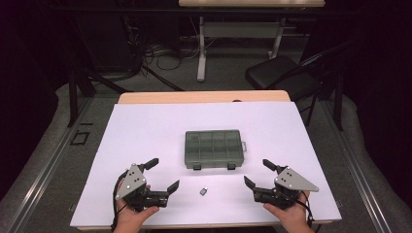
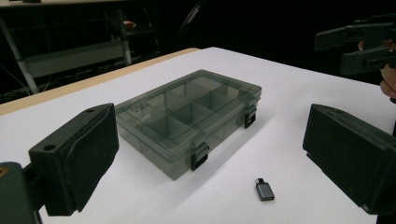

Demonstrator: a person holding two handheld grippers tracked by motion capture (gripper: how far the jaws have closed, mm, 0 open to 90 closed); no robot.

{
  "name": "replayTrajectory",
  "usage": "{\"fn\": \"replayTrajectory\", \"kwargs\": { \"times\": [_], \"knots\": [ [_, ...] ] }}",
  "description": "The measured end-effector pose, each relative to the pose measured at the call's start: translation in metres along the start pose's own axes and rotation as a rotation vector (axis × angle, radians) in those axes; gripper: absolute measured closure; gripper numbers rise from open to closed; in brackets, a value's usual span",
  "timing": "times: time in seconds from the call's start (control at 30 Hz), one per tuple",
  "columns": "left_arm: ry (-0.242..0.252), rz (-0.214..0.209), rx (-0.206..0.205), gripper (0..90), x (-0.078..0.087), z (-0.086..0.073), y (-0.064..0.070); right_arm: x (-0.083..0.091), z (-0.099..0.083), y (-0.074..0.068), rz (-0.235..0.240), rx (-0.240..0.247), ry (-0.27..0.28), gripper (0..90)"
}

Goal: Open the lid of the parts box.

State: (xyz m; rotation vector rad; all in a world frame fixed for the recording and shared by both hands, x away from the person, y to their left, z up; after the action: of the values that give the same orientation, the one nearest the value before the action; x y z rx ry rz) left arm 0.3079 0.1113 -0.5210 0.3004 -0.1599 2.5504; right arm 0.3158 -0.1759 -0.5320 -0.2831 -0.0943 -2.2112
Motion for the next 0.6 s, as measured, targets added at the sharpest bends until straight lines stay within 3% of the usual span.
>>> {"fn": "replayTrajectory", "kwargs": {
  "times": [0.37, 0.43, 0.6],
  "knots": [
    [0.005, -0.003, 0.006, 3.6, 0.0006, 0.0016, 0.0001, 0.0021, 0.0, 0.0009, -0.016, -0.012, 0.004, 15.4],
    [0.002, 0.002, 0.002, 3.6, 0.0006, 0.0019, 0.0003, 0.0019, -0.0007, 0.0024, -0.037, -0.011, 0.011, 15.4],
    [-0.034, -0.002, 0.019, 3.6, -0.004, -0.0005, -0.0003, -0.0029, -0.0036, 0.0061, -0.046, -0.036, -0.009, 15.4]
  ]
}}
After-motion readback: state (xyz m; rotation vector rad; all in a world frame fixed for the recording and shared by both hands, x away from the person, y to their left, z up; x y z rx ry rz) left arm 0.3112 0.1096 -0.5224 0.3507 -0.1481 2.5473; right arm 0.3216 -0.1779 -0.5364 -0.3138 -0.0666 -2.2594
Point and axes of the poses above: each handheld gripper's, and its own axes: x roughly backward along the jaws, z roughly out of its top, y roughly to its right, the point moved 9 cm from there along -x, roughly forward along the jaws, and after that the axes turned 15 degrees about z, right-handed, at the moved point
